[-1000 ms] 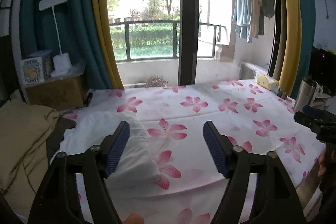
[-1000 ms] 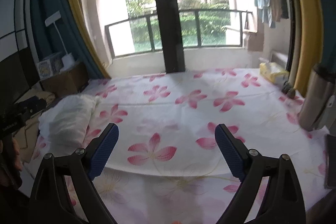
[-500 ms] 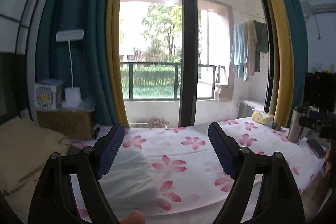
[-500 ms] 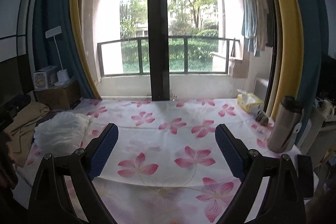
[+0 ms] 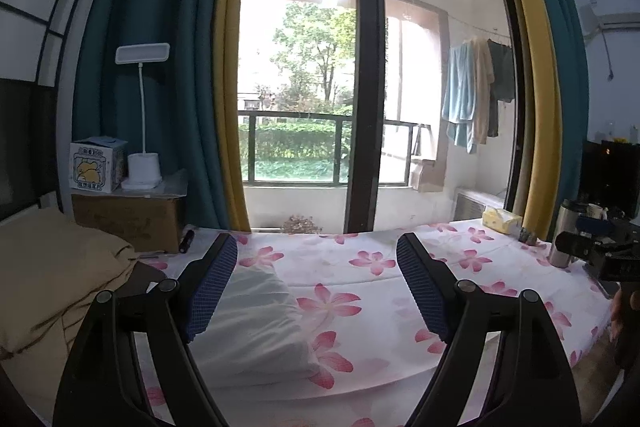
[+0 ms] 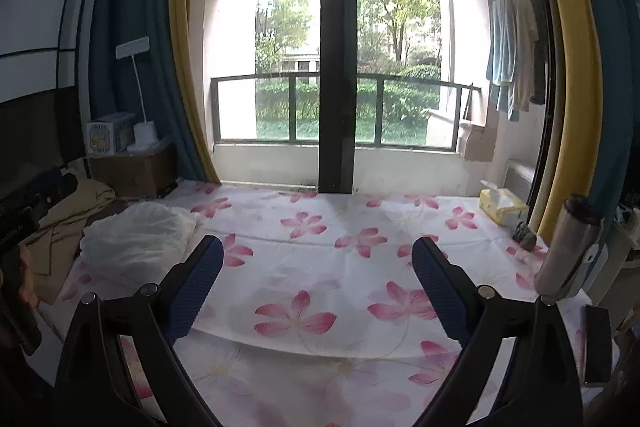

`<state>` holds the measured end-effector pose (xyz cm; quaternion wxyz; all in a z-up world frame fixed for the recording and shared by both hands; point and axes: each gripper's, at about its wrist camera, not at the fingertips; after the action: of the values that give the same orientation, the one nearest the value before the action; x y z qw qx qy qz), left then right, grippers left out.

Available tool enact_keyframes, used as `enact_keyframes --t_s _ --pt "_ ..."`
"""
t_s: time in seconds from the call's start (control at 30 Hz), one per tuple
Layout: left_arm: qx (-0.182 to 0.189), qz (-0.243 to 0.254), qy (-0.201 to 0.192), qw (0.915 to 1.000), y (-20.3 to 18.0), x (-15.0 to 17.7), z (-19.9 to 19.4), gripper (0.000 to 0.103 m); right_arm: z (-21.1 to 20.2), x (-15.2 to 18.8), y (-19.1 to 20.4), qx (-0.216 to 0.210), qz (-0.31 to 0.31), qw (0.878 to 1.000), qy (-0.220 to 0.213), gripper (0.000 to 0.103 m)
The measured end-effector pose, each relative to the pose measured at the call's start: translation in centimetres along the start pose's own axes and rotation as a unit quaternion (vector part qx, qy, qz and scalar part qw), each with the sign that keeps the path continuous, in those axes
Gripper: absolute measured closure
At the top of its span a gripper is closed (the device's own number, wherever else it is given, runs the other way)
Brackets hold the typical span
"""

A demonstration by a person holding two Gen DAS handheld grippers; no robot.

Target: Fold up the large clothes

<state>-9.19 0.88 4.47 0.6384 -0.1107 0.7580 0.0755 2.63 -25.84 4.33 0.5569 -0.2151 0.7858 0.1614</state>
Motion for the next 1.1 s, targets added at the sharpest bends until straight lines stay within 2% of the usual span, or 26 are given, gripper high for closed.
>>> enact_keyframes --t_s 0.2,1.1 --pt "-0.010 -0.023 0.006 0.9997 0.93 0.14 0.37 0.018 0.47 0.21 0.14 0.000 0.001 1.000 0.008 0.008" --pt "-0.021 -0.015 0.011 0.9996 0.89 0.51 0.63 0.018 0.96 0.47 0.46 -0.004 -0.001 1.000 0.020 0.008"
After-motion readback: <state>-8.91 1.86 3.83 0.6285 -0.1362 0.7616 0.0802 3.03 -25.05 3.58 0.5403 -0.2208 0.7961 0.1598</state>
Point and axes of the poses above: each gripper's, at about its wrist camera, not at the fingertips, and z roughly the way its jaws point, y to its left, x to its underside, and after that the axes turned 1 degree about -x, right-handed
